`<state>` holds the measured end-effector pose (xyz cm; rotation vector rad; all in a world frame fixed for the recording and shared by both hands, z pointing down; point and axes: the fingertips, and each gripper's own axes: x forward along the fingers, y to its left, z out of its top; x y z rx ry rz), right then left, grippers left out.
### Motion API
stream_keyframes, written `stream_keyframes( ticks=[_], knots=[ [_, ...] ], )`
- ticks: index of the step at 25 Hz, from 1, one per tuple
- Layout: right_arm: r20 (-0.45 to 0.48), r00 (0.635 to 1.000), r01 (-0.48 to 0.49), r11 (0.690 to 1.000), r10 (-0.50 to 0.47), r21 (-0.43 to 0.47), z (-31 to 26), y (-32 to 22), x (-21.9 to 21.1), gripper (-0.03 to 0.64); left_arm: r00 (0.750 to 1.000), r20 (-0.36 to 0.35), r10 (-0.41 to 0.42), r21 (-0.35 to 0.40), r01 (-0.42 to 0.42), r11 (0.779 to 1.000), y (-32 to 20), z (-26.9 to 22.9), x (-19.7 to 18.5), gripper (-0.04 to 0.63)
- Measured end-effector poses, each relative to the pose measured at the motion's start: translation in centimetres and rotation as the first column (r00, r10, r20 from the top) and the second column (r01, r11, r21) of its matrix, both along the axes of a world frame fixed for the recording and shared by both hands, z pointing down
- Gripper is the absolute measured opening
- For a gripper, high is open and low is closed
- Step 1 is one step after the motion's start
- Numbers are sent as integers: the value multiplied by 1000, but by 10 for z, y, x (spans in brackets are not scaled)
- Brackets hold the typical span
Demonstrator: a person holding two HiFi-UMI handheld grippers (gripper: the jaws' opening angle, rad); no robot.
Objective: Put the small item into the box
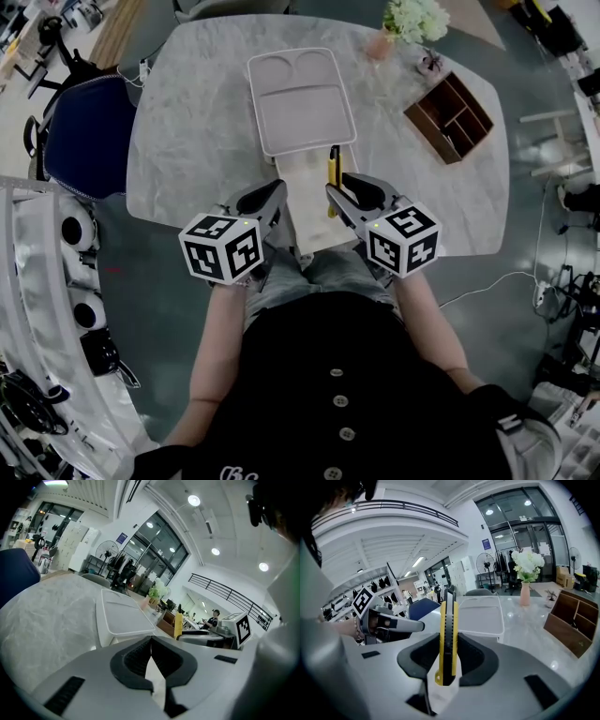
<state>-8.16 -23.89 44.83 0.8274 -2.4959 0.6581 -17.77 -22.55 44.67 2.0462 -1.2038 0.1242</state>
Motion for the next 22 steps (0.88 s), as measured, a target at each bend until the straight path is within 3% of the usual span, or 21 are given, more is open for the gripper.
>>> stream_keyframes(
  ticks=[9, 22],
  knots=[
    [-24, 1000, 2, 1000, -3, -30, 12, 1, -2, 120, 999, -30, 23, -23, -23, 999, 1, 11, 0, 18],
    [-134, 991, 20, 997, -30, -75, 38, -6, 2, 120, 998, -58, 35, -54, -38, 998, 4, 30, 8, 18]
  ],
)
